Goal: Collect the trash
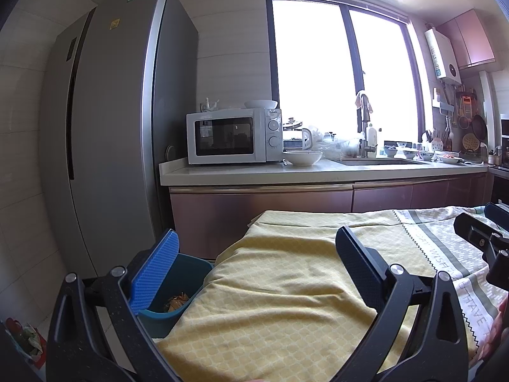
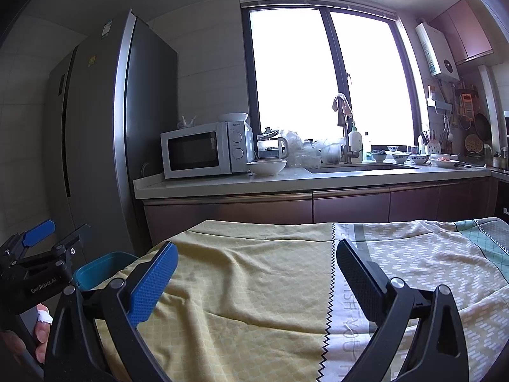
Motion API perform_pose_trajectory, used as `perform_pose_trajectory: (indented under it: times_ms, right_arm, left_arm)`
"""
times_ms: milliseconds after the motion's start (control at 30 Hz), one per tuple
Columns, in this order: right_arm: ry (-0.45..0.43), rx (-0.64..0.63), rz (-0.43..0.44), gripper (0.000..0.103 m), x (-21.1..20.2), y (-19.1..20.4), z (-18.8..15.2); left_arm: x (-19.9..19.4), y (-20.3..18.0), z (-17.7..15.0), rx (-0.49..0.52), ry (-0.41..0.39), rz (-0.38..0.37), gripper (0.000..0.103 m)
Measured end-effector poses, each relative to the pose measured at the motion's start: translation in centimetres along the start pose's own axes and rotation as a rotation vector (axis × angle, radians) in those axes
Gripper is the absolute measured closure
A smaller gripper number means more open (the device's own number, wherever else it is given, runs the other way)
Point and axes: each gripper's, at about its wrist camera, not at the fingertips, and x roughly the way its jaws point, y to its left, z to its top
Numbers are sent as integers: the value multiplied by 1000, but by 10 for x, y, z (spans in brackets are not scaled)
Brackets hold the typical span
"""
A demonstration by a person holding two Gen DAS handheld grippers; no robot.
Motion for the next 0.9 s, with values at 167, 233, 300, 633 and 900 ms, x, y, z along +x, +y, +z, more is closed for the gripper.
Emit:
perform_pose_trajectory:
  times_ms: [167, 233, 300, 633, 900]
  right_arm:
    - [-3, 1, -8, 6, -1, 0, 0]
    - [-3, 3, -9, 6, 0, 0, 0]
    - [-4, 6, -10, 6, 0, 0, 0]
    - [1, 11, -15, 6, 1, -2, -2]
    - [2, 13, -20, 6, 1, -1, -2]
  left_arm:
    - [1, 1, -1, 1, 1, 0, 6]
    - [0, -1, -1, 3, 1, 1, 6]
    - [1, -1, -2, 4, 2, 2, 6]
    - [2, -5, -5, 9, 5, 6, 6]
    - [4, -7, -6, 12, 10, 11, 6]
